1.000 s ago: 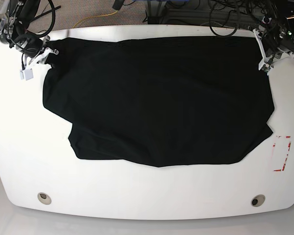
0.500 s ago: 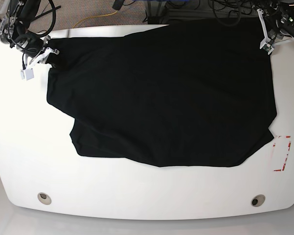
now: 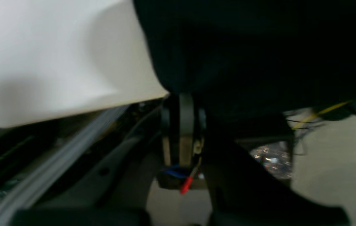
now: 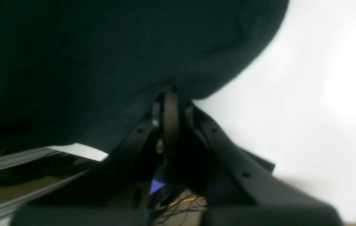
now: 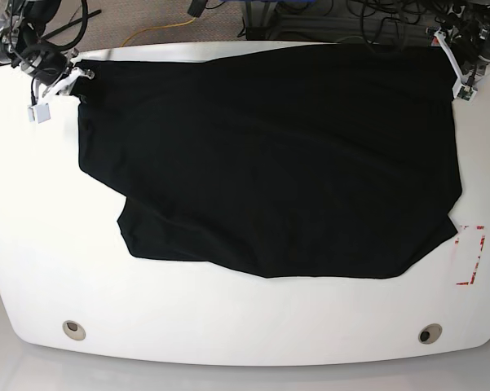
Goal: Fold the T-shirt properly
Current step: 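Release and regrasp the shirt edge with the left gripper, then pull the shirt edge with both grippers to spread it flat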
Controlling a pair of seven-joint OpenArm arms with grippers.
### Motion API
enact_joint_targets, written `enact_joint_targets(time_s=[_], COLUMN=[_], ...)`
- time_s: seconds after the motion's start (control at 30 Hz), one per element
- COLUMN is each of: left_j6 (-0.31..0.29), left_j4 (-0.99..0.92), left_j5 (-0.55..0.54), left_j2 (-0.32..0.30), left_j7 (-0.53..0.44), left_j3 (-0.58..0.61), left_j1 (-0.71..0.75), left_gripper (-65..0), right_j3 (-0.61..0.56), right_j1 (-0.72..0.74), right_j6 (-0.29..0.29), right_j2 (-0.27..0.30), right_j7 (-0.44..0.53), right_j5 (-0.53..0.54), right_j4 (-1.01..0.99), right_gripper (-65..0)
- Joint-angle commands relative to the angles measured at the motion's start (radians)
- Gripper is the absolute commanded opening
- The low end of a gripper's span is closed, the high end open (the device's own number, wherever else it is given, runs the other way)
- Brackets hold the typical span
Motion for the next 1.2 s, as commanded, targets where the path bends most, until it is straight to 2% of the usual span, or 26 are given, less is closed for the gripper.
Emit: enact_joint_targets(time_s=[0.0, 0.2, 0.5, 0.6, 0.73, 0.83, 0.97, 1.17], left_j6=[-0.001, -0.001, -0.001, -0.001, -0.001, -0.001, -0.001, -0.001], left_j4=[0.014, 0.014, 0.012, 0.005, 0.003, 0.012, 0.017, 0.017], left_j5=[0.003, 0.003, 0.003, 0.003, -0.002, 0.001, 0.003, 0.000], left_j2=[0.001, 0.001, -0.007, -0.030, -0.027, -0.018, 0.030, 0.042], left_j7=[0.005, 0.004, 0.004, 0.004, 0.002, 0.002, 0.008, 0.008], left_j3=[-0.010, 0.008, 0.005, 0.005, 0.003, 0.003, 0.003, 0.010], left_j1=[-0.019, -0.022, 0.064, 0.078, 0.050, -0.045, -0.158, -0.229], left_gripper=[-64.0, -64.0, -64.0, -64.0, -64.0, -64.0, -64.0, -64.0], right_j3=[0.007, 0.007, 0.042, 0.045, 0.041, 0.039, 0.042, 0.041], right_j1=[-0.057, -0.177, -0.317, -0.338, -0.332, -0.283, -0.217, -0.113], right_j6=[0.007, 0.005, 0.010, 0.011, 0.011, 0.011, 0.011, 0.007], right_j2=[0.022, 0.019, -0.023, -0.053, -0.081, -0.089, -0.079, -0.052], right_j7=[0.016, 0.016, 0.016, 0.016, 0.016, 0.016, 0.016, 0.016], right_j5=[0.023, 0.023, 0.023, 0.021, 0.021, 0.023, 0.013, 0.010], right_j4=[0.101, 0.164, 0.190, 0.214, 0.225, 0.227, 0.225, 0.219], right_gripper=[-65.0, -65.0, -65.0, -65.0, -65.0, -65.0, -65.0, -65.0])
